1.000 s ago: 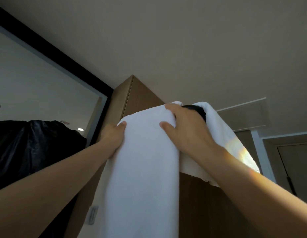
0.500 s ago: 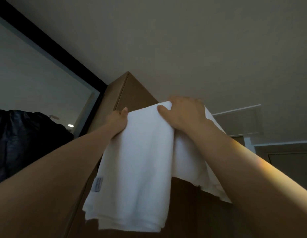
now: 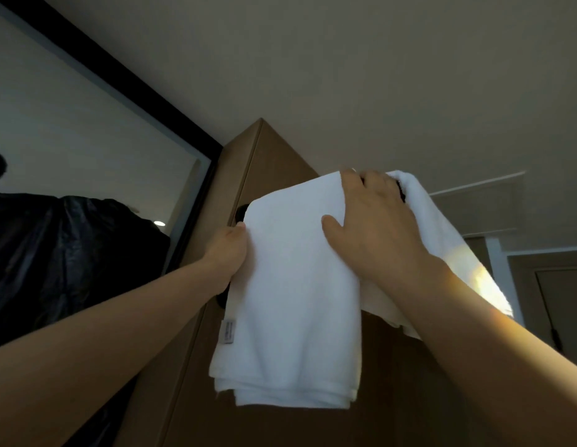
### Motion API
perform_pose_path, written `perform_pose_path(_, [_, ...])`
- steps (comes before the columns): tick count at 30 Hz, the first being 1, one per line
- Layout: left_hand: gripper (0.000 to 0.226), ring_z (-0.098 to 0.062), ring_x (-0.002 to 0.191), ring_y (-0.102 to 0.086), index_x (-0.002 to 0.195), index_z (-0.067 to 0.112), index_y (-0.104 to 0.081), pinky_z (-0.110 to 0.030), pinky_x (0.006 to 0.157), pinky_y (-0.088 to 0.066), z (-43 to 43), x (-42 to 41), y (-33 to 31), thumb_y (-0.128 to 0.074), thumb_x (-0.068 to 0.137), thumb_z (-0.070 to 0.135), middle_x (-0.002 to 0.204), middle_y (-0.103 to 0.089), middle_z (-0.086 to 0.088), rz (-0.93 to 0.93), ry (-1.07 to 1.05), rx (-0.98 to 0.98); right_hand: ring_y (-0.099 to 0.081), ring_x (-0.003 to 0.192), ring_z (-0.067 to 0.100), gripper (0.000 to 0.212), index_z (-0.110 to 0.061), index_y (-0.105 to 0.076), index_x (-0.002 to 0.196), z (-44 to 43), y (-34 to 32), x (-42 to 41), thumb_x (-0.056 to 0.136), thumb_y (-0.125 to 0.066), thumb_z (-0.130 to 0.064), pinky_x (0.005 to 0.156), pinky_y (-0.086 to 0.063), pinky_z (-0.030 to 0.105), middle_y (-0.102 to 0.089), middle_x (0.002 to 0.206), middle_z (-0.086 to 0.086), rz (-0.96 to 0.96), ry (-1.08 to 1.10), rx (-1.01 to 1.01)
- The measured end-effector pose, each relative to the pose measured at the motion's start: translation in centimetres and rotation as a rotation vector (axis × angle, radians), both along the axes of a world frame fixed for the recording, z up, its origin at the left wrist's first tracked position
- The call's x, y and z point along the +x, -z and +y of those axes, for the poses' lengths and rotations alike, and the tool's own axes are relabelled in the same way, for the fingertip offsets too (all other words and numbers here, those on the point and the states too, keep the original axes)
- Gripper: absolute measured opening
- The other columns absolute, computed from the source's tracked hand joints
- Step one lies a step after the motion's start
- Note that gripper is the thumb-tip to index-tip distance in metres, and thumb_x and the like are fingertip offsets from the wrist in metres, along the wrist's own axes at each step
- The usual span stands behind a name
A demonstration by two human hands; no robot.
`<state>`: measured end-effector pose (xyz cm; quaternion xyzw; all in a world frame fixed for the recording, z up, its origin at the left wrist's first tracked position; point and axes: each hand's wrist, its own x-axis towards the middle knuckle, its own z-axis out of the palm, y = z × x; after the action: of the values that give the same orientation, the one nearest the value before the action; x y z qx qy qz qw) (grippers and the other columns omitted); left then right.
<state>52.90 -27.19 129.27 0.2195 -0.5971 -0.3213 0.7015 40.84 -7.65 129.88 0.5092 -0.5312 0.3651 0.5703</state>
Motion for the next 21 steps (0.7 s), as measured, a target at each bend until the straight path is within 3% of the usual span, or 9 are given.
perform_pose_path(1, [0.033,-0.027,0.105,-0.055,0.085,0.014,-0.055,-0.041,0.1,-0.043,0.0,0.3,0.2,-0.038,0.102,0.037,0.109,-0.059,-0.009,0.048,0.076,0.026,-0.041,0.128,0.028,0.064,-0.019,-0.025,0.149,0.2,0.5,0.0,0.094,-0.052,-0.036,0.095,-0.04,0.035,-0.04,0.143,0.011,0.008,-0.031,-0.011])
perform_pose_path(4, [0.029,-0.021,0.101,-0.06,0.107,0.008,-0.062,-0.034,0.089,-0.046,0.1,0.9,0.7,-0.046,0.101,0.032,0.105,-0.065,-0.004,0.121,0.354,0.095,-0.057,0.106,0.023,0.061,-0.024,-0.022,0.15,0.5,1.4,-0.1,0.097,-0.049,-0.037,0.074,-0.042,0.029,-0.049,0.131,0.009,-0.004,-0.09,0.034])
perform_pose_path(7, [0.027,-0.02,0.091,-0.068,0.107,0.012,-0.066,-0.034,0.07,-0.052,0.3,1.9,1.5,-0.052,0.098,0.032,0.1,-0.074,-0.004,0.048,0.541,0.156,-0.057,0.092,0.016,0.055,-0.023,-0.025,0.148,0.5,1.4,-0.5,0.1,-0.048,-0.033,0.075,-0.046,0.029,-0.061,0.114,0.005,-0.02,-0.129,0.121])
perform_pose_path(9, [0.026,-0.022,0.09,-0.07,0.108,0.012,-0.068,-0.036,0.068,-0.054,0.2,2.7,1.8,-0.055,0.096,0.031,0.102,-0.074,-0.007,0.008,0.598,0.161,-0.051,0.086,0.011,0.052,-0.023,-0.029,0.148,0.3,1.3,-0.8,0.101,-0.049,-0.028,0.073,-0.041,0.024,-0.062,0.114,0.004,-0.019,-0.178,0.189])
perform_pose_path(13, [0.024,-0.023,0.093,-0.069,0.108,0.005,-0.066,-0.034,0.069,-0.053,0.5,3.2,0.9,-0.062,0.092,0.022,0.11,-0.071,-0.011,0.054,0.513,0.122,-0.039,0.086,-0.002,0.051,-0.029,-0.034,0.147,-0.5,1.3,-1.1,0.1,-0.051,-0.017,0.065,-0.031,0.007,-0.056,0.125,-0.002,-0.067,-0.313,0.196])
perform_pose_path(16, [0.031,-0.028,0.099,-0.065,0.109,-0.001,-0.065,-0.039,0.087,-0.051,0.7,3.1,-1.0,-0.068,0.089,0.022,0.114,-0.068,-0.013,0.112,0.322,0.085,-0.038,0.086,-0.003,0.053,-0.03,-0.034,0.148,-1.0,0.7,-1.0,0.1,-0.05,-0.014,0.079,-0.031,0.014,-0.051,0.133,-0.001,-0.057,-0.309,0.165])
perform_pose_path(18, [0.04,-0.032,0.105,-0.063,0.114,-0.002,-0.063,-0.046,0.098,-0.049,0.8,2.9,-2.2,-0.071,0.086,0.025,0.116,-0.066,-0.014,0.13,0.234,0.066,-0.043,0.083,-0.006,0.052,-0.027,-0.035,0.148,-1.0,-0.3,-0.6,0.1,-0.048,-0.013,0.079,-0.028,0.016,-0.048,0.14,0.0,-0.018,-0.242,0.115])
perform_pose_path(19, [0.042,-0.032,0.107,-0.062,0.114,-0.003,-0.062,-0.047,0.1,-0.048,0.8,2.7,-2.7,-0.072,0.086,0.027,0.117,-0.065,-0.014,0.133,0.206,0.058,-0.048,0.09,-0.005,0.049,-0.024,-0.038,0.146,-0.9,-1.0,-0.4,0.1,-0.048,-0.014,0.076,-0.027,0.017,-0.047,0.141,0.002,0.008,-0.197,0.087])
perform_pose_path(21, [0.038,-0.033,0.107,-0.061,0.108,-0.001,-0.062,-0.047,0.099,-0.047,0.5,2.2,-3.5,-0.071,0.086,0.029,0.115,-0.065,-0.013,0.14,0.149,0.048,-0.056,0.107,0.018,0.038,-0.017,-0.048,0.137,-0.8,-2.1,0.0,0.099,-0.049,-0.018,0.072,-0.03,0.024,-0.052,0.133,0.008,0.057,-0.08,0.039])
